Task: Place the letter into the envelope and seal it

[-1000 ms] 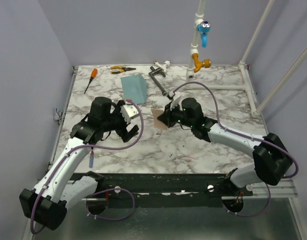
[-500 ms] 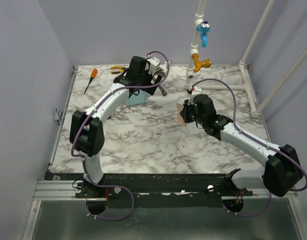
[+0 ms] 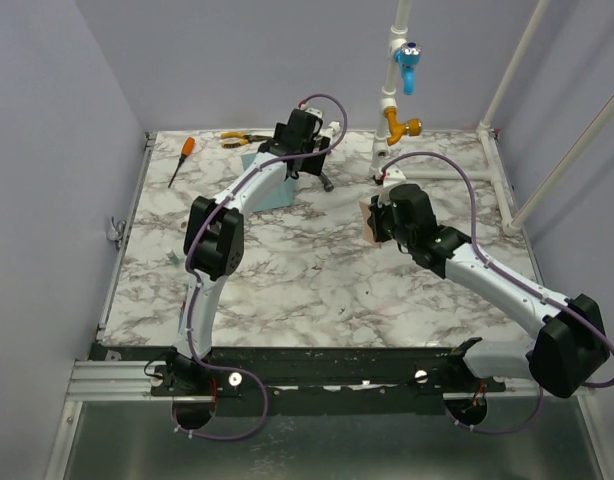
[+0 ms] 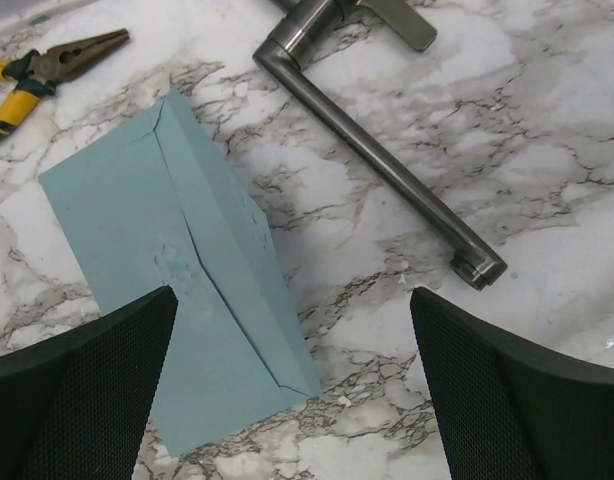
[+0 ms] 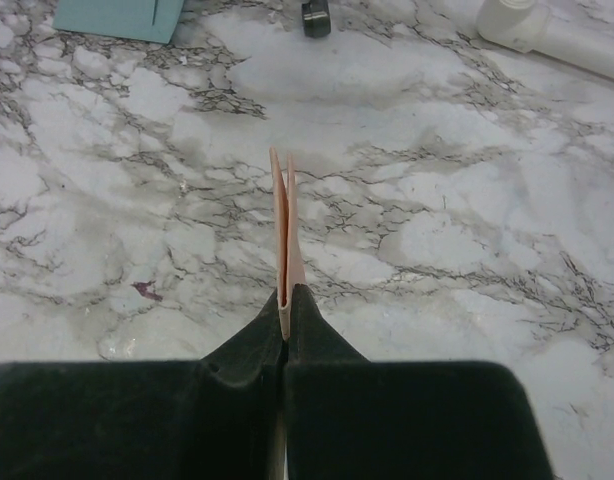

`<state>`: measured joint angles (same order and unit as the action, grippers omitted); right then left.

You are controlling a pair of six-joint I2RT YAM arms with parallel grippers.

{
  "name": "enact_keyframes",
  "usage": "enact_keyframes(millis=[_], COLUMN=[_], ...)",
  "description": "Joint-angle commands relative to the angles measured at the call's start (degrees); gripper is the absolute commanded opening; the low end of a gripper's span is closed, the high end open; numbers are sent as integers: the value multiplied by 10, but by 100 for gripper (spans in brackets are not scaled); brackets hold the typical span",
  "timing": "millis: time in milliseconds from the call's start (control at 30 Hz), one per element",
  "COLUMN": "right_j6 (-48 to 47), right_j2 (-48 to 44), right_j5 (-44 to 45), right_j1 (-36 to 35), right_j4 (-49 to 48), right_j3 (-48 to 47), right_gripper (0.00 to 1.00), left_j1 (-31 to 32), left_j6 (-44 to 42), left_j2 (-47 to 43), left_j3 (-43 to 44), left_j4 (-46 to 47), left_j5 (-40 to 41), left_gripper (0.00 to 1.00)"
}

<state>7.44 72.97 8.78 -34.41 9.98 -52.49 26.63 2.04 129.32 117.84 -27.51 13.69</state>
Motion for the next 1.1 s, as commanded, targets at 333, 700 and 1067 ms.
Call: enact_keyframes(millis=[333, 700, 1067], right_j6=[-41, -63, -68], right_j2=[-36, -76, -94], right_j5=[12, 4, 6], right_j1=[2, 2, 2], right_j4=[0, 1, -2], right_j3=[2, 17, 18], right_gripper=[1, 1, 1], left_j1=[-14, -15, -13], left_j6=[71, -7, -50], left_j2=[47, 120, 117], left_j3=[27, 145, 137], left_j4=[-133, -294, -333], left_j5=[-23, -47, -71], left_gripper=[78, 57, 64])
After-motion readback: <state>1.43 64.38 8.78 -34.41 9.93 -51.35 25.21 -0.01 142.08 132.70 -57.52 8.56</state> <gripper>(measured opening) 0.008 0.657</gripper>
